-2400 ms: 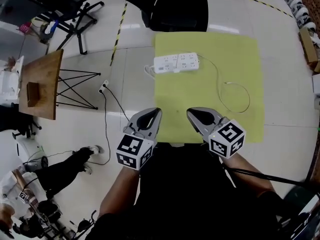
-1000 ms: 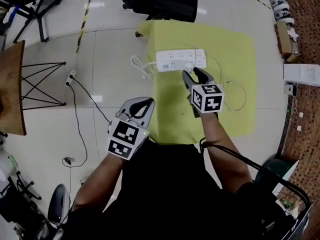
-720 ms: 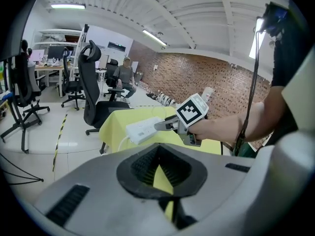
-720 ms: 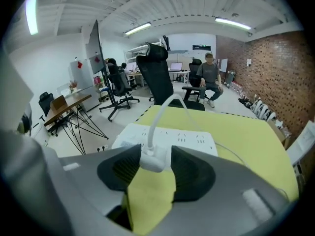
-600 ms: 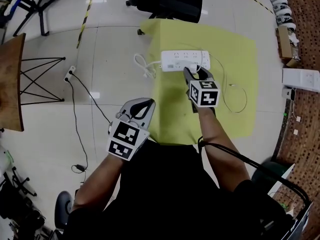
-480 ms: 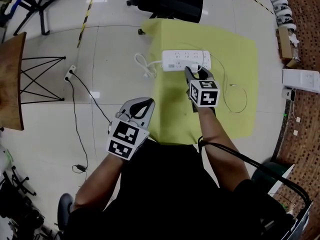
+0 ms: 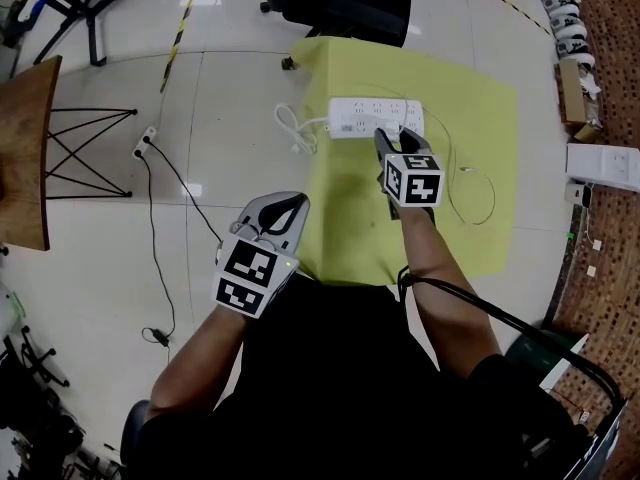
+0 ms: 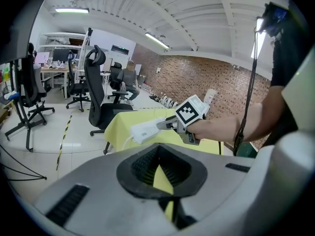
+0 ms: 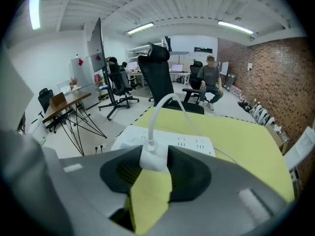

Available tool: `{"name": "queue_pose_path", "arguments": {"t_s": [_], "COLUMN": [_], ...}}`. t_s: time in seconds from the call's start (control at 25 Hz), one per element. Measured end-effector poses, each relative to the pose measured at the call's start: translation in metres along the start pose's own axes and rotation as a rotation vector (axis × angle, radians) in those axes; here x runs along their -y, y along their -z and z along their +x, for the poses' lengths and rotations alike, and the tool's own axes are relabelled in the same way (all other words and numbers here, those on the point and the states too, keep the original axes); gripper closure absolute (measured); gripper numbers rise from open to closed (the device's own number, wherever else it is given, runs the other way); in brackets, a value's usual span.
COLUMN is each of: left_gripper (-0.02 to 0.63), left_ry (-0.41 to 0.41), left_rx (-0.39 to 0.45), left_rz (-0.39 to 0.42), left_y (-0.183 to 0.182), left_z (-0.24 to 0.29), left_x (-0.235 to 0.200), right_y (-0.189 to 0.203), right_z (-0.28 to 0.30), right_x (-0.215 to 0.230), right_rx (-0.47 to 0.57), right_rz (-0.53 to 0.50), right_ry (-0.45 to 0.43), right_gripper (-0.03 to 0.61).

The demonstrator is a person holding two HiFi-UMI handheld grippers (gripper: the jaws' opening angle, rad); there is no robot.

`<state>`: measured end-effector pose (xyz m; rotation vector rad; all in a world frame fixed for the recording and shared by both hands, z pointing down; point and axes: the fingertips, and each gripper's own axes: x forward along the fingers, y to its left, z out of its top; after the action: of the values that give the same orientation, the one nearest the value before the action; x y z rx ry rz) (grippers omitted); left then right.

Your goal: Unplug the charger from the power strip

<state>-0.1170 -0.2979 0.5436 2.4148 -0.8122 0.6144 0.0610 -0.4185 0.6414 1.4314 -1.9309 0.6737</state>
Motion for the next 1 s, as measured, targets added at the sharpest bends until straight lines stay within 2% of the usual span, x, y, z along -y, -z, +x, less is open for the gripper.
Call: {"name": "queue_pose_path", "arguments": {"t_s": [0.24, 0.44, 0.56, 0.68, 0.84, 1.0], "left_gripper": [0.607, 0.607, 0.607, 0.607, 0.607, 0.607], "left_ry": [0.01, 0.022, 0.029, 0.044, 0.057, 0.079], "left_rx": [0.007, 0.01, 0.025, 0.041, 0.042, 0.032], "left_rz": [0.018, 0.055, 0.077, 0.083, 0.094, 0.088], "left_y": [-0.003, -0.008, -0.015, -0.024, -0.027, -0.025], "left_z": [-0.005, -0.006, -0.005, -0.005, -0.002, 0.005], "left_x": [0.012, 0.02, 0.026, 0.036, 0.047, 0.061], "right_y": [-0.006, -0.002, 0.007, 0.023, 0.061, 0.104], "right_z": [-0.018, -0.044, -0.064, -0.088, -0.116, -0.131], "right_x": [0.003, 0.0, 0.002, 0.007, 0.01, -0.011], "right_rx": [0.026, 0.041, 0.052, 0.058, 0.035, -0.011], "right_rz": [0.004, 0.07, 0.073, 0.072, 0.124, 0.204], "right_ry": [-0.018, -0.077, -0.096, -0.107, -0.124, -0.222], "right_gripper": [0.439, 0.439, 0.439, 0.439, 0.439, 0.439]}}
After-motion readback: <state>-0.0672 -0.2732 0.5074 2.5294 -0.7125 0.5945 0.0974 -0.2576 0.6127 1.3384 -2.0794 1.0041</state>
